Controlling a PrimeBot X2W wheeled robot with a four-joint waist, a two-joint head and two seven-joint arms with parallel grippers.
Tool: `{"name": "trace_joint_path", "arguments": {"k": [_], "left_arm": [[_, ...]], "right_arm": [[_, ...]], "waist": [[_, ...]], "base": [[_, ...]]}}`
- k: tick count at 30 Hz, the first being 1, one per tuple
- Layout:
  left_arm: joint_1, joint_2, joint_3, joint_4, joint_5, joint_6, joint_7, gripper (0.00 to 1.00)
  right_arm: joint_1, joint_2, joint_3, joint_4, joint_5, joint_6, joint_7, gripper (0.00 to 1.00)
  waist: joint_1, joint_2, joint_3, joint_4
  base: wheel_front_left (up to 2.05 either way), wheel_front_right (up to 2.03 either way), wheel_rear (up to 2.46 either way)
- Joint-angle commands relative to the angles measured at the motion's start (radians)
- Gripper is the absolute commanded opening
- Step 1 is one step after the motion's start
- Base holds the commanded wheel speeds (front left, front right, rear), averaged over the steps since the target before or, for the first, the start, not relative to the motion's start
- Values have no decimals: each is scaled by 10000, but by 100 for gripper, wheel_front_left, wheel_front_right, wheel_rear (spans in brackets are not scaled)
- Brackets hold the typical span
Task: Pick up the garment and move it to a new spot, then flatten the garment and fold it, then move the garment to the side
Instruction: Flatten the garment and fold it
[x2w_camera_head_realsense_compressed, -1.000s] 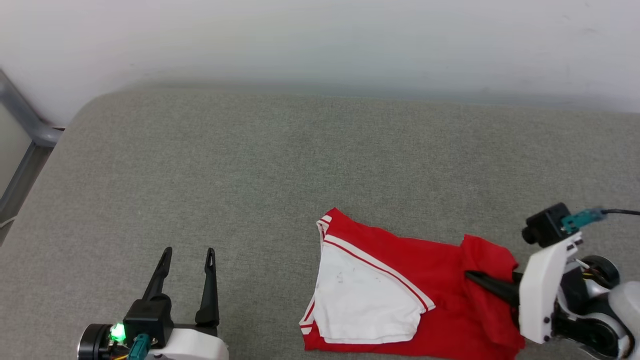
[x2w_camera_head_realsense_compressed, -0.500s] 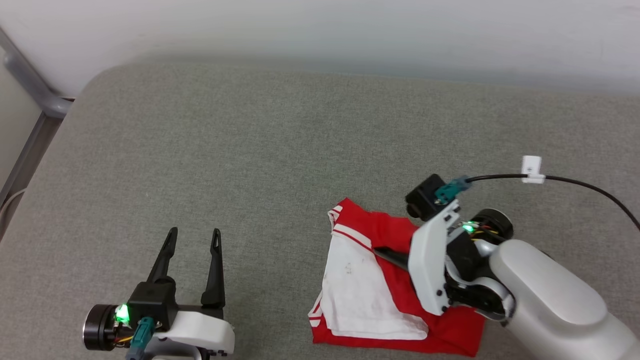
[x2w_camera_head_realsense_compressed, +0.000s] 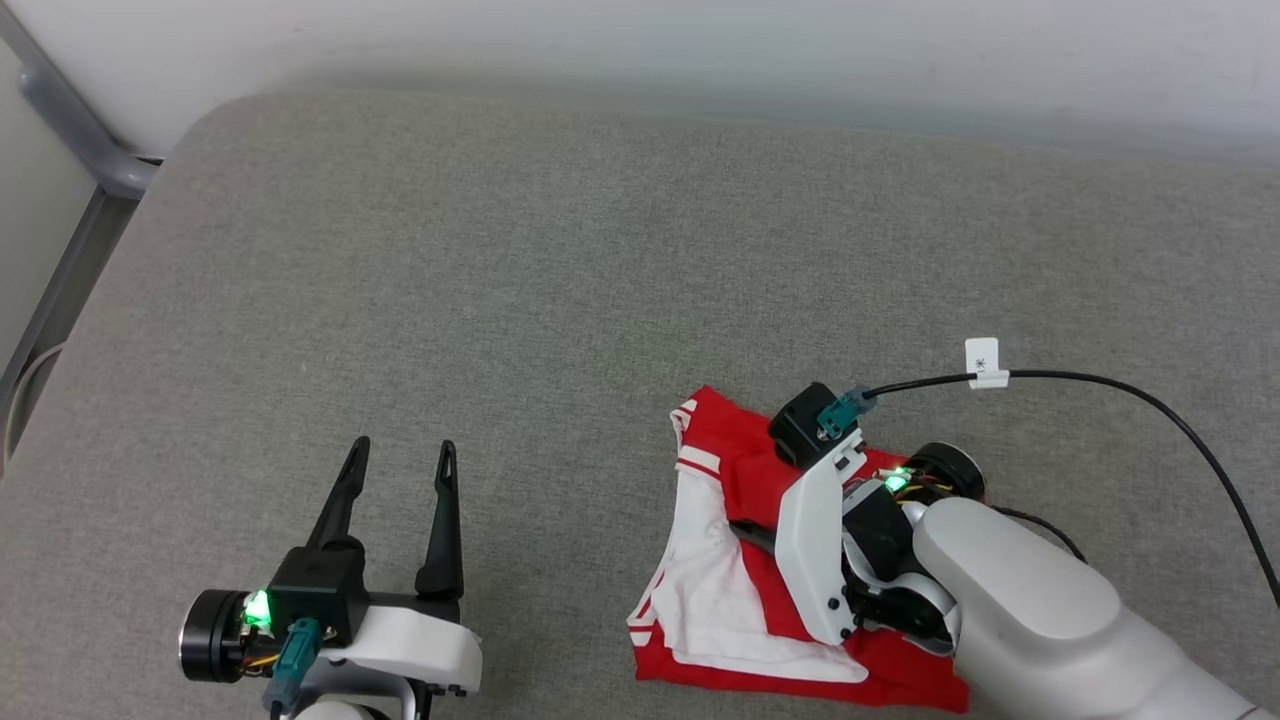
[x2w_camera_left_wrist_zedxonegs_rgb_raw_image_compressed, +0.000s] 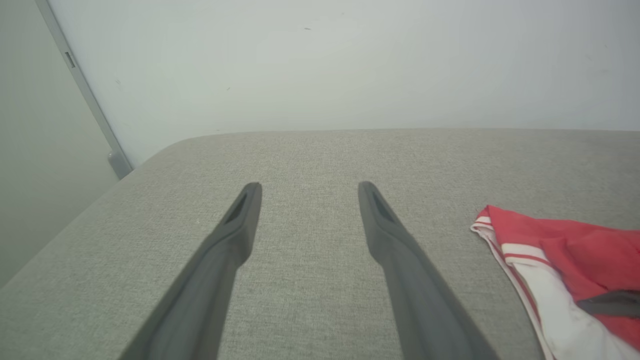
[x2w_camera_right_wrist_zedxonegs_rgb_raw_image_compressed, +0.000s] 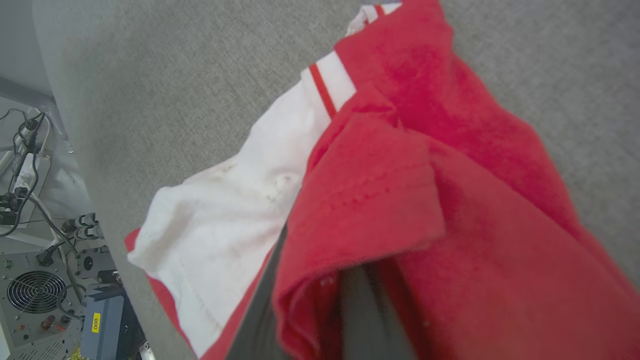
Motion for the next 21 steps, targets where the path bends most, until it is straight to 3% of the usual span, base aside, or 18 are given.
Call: {"name": "trace_joint_path", "arguments": {"k": [1, 2, 4, 5, 14, 21], "left_arm": [[-53, -13, 19, 13, -16, 28, -22, 100], [-4, -14, 38, 17, -9, 39, -22, 100], [89, -15, 65, 28, 42, 23, -22, 100], [135, -16, 81, 40, 58, 10, -22, 100], [521, 50, 204, -98, 215, -8, -22, 100], [778, 69, 256, -181, 209, -19, -22, 100]], "right_arm": [[65, -1, 139, 185, 39, -10, -161, 0], [40, -13, 160, 201, 55, -11, -392, 5], [-81, -90, 200, 133, -43, -13, -920, 62], [-89, -125, 220, 20, -11, -13, -1161, 100], [443, -1235, -564, -1847, 193, -10, -2996, 100], [1137, -1806, -2477, -2506, -564, -8, -4606, 100]], "waist": [[-1, 0, -44, -47], [-1, 0, -82, -88], [-1, 0, -186, -187], [-1, 0, -256, -236], [-1, 0, -919, -841], [-1, 0, -1179, -1349]], "base": [[0, 0, 0], [0, 0, 0], [0, 0, 0], [0, 0, 0], [0, 0, 0], [0, 0, 0]]}}
